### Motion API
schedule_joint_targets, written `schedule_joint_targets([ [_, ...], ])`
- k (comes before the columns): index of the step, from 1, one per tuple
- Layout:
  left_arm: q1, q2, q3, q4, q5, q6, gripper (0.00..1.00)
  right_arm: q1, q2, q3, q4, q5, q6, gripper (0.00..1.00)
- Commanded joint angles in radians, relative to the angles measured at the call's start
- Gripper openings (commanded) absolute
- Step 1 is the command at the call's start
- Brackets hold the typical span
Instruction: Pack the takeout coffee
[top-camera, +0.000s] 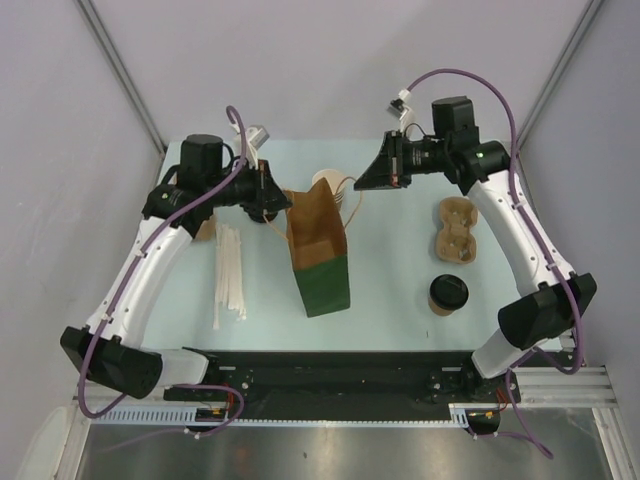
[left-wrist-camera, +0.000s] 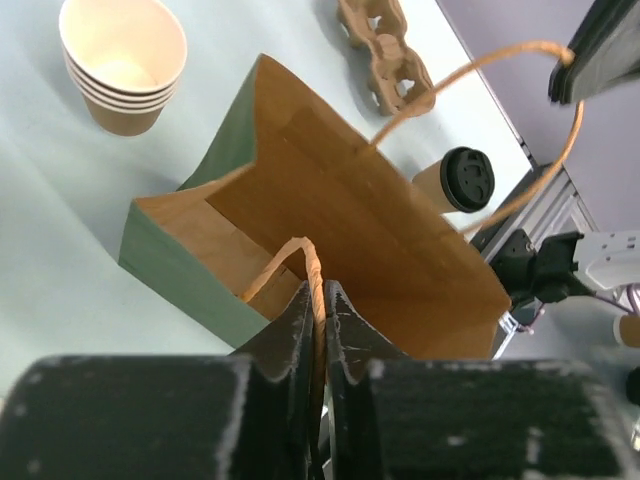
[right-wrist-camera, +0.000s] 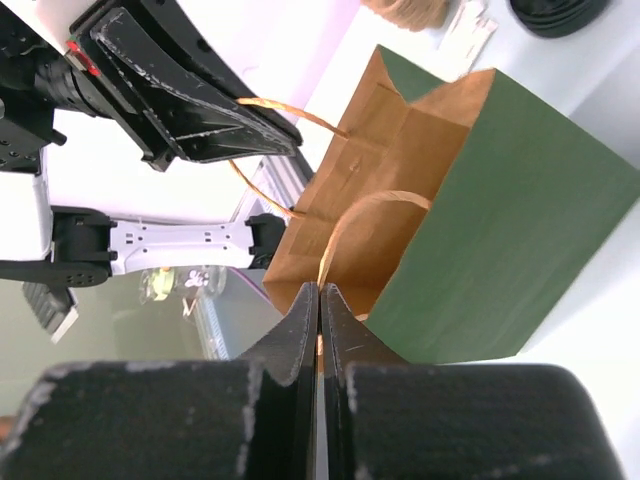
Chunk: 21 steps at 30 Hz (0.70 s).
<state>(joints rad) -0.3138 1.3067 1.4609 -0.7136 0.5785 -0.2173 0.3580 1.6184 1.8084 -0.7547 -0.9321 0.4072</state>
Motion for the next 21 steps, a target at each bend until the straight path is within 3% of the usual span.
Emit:
schedule_joint_targets([
  [1,0.025,-0.049,0.026,0.034,0.084,0.019,0.06,-0.051,-0.092,-0.021,-0.044,0.003,-0.033,0.0],
  [11,0.11,-0.072,-0.146,0.158,0.152,-0.114,0.01,-0.132,-0.218,-0.221,-0.087,0.058,-0.074,0.0],
  [21,0.177,-0.046,-0.32,0.282,0.155,-0.226,0.0,-0.2,-0.186,-0.284,-0.135,0.134,-0.153,0.0],
])
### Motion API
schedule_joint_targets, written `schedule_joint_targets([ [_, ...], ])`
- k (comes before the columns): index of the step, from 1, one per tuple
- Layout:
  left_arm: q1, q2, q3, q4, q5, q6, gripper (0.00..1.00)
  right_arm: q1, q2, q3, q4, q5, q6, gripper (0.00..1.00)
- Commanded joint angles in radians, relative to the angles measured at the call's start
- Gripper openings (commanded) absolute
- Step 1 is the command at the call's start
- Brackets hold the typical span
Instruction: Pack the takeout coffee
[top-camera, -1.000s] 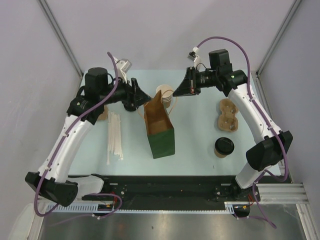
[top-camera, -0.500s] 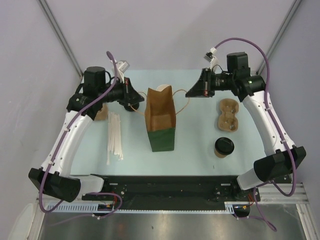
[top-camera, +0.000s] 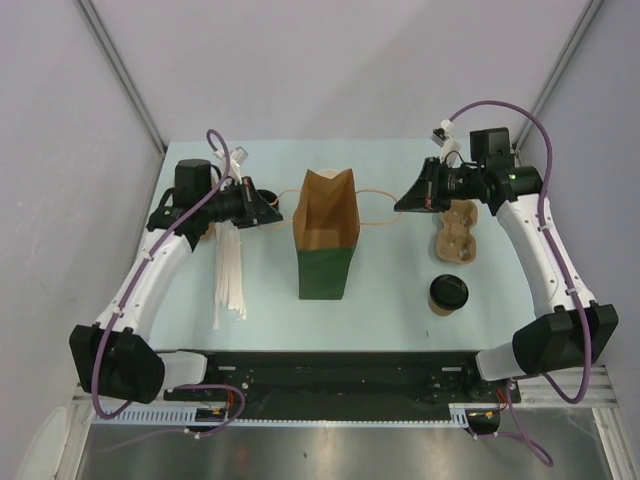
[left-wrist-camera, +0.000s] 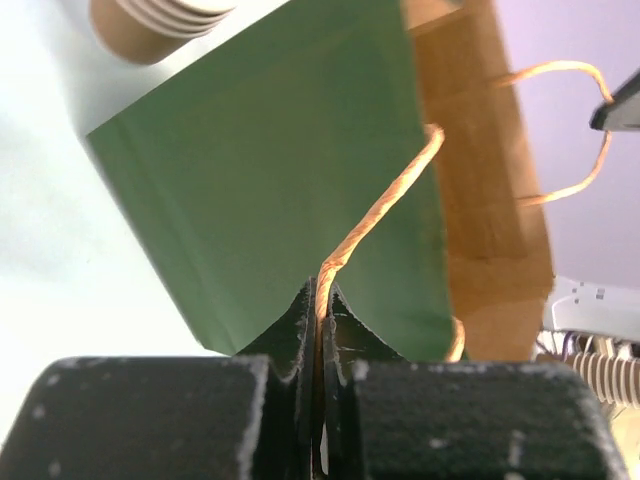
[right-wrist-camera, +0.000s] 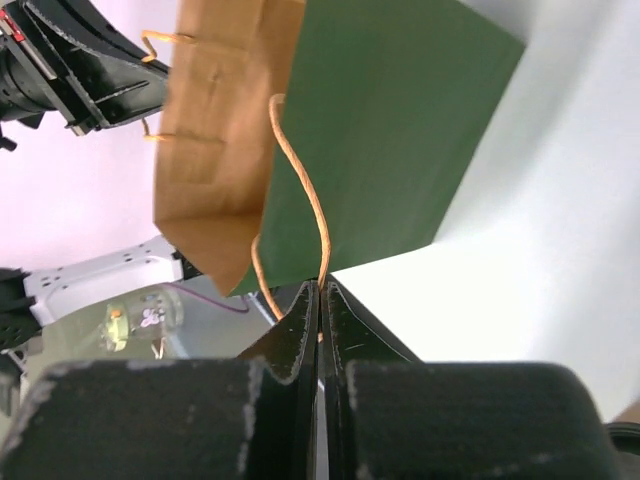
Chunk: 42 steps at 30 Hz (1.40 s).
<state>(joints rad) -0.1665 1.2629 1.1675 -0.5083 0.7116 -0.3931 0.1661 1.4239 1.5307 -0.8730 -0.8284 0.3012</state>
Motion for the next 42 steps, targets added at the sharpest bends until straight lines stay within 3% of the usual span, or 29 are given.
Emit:
schedule_joint_targets([
  [1,0.032,0.0,-0.037,0.077,0.019,-0.044,0.0,-0.01,0.013,-0.01,-0.014,0.032,-0.051,0.0],
  [22,0.03,0.096,-0.152,0.212,0.035,-0.133,0.0,0.088,0.216,-0.038,0.1,0.061,-0.059,0.0],
  [42,-0.025,0.174,-0.154,0.287,0.046,-0.184,0.0,0.184,0.328,-0.026,0.175,0.06,-0.008,0.0],
])
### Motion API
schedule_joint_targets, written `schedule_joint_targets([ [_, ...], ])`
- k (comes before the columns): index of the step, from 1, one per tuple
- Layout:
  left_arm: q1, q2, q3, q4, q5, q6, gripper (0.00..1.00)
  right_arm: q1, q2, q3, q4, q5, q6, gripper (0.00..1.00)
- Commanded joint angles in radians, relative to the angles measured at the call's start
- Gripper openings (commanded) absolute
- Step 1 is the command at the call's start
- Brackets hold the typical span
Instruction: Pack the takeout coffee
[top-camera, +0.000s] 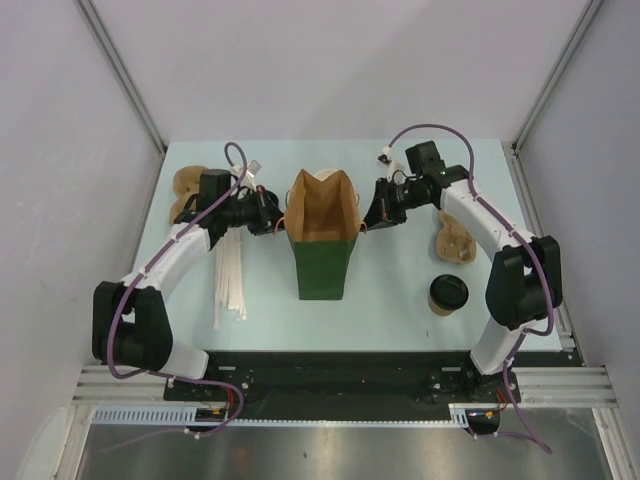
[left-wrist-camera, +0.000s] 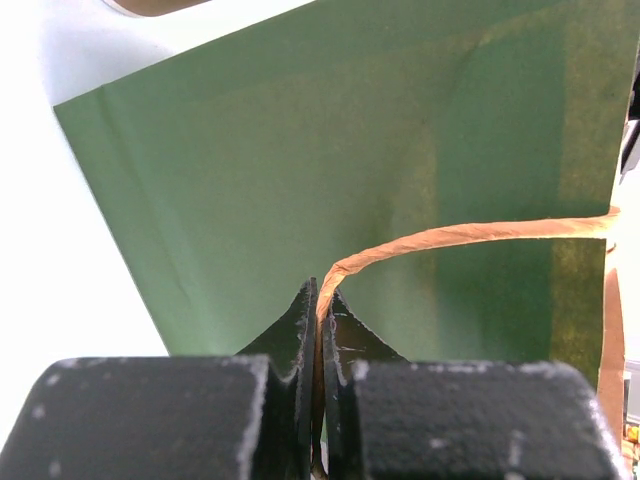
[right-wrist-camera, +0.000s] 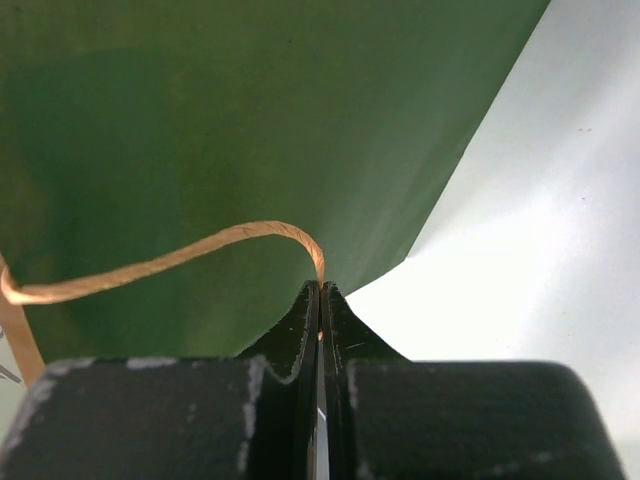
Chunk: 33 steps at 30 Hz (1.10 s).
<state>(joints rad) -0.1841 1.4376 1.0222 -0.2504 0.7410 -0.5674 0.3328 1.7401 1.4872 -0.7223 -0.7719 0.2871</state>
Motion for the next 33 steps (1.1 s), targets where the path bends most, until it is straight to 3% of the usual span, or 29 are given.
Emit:
schedule_joint_targets([
  [1,-0.009,0.001,-0.008,0.028,0.017,-0.008,0.0,0.025,0.018,0.018,0.035,-0.004,0.01,0.0],
  [11,-0.018,-0.002,0.041,-0.001,0.021,0.023,0.0,0.005,-0.004,0.062,0.008,-0.006,-0.012,0.0],
  [14,-0.02,-0.011,0.055,-0.012,0.017,0.035,0.0,-0.017,-0.016,0.114,-0.026,-0.01,-0.037,0.19],
  [15,-0.02,-0.016,0.058,-0.018,0.017,0.037,0.0,-0.029,-0.027,0.137,-0.035,-0.007,-0.043,0.31],
  [22,-0.021,-0.032,0.078,-0.036,0.011,0.047,0.0,-0.075,-0.074,0.226,-0.101,-0.017,-0.088,0.54],
  [29,-0.025,-0.039,0.111,-0.064,0.005,0.067,0.0,-0.142,-0.067,0.406,-0.15,-0.108,-0.115,0.91],
  [33,-0.026,-0.032,0.127,-0.079,0.0,0.072,0.0,-0.262,-0.013,0.521,-0.222,-0.194,-0.176,1.0],
])
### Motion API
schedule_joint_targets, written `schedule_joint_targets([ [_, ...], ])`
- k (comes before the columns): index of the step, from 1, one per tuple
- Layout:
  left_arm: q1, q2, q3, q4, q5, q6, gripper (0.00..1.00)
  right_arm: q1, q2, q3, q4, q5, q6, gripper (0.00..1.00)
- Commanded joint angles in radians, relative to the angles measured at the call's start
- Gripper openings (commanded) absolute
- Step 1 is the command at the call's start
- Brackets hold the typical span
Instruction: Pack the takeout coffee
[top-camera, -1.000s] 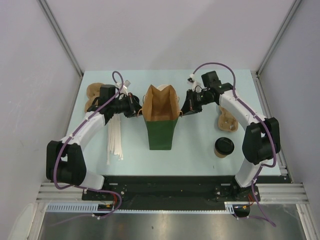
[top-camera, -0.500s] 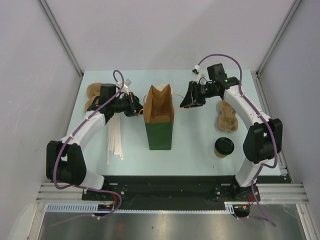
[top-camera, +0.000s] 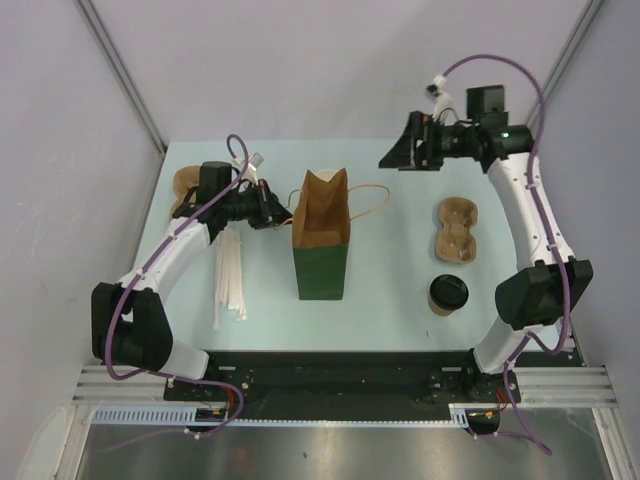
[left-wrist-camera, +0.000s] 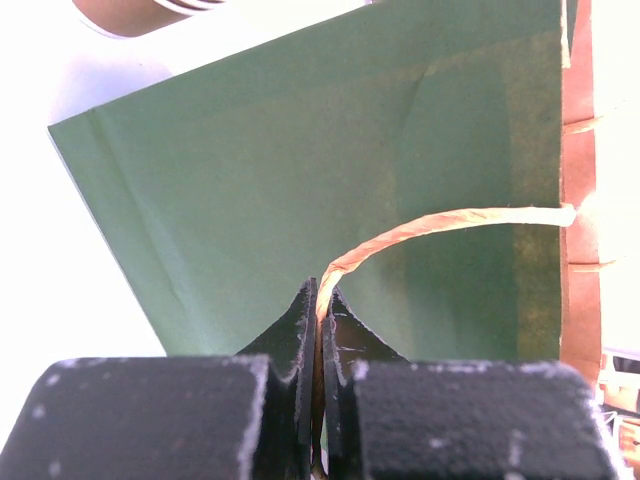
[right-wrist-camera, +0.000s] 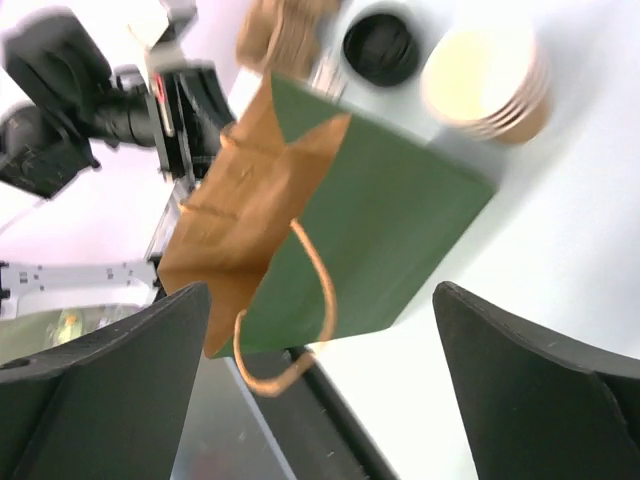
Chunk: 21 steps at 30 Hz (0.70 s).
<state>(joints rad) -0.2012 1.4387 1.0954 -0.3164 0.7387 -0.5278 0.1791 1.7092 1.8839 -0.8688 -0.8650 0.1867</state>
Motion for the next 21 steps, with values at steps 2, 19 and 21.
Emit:
schedule_joint_targets([
  [2,-0.01,-0.032,0.061,-0.019,-0.001,0.038,0.0,-0.171,0.079,0.231,-0.152,-0.089,-0.162,1.0],
  [19,-0.024,0.003,0.109,-0.085,-0.021,0.115,0.0,-0.342,0.427,0.343,-0.498,0.42,-1.142,0.96],
  [21,-0.027,0.005,0.11,-0.09,-0.024,0.117,0.0,-0.345,0.461,0.354,-0.461,0.426,-1.164,0.95],
])
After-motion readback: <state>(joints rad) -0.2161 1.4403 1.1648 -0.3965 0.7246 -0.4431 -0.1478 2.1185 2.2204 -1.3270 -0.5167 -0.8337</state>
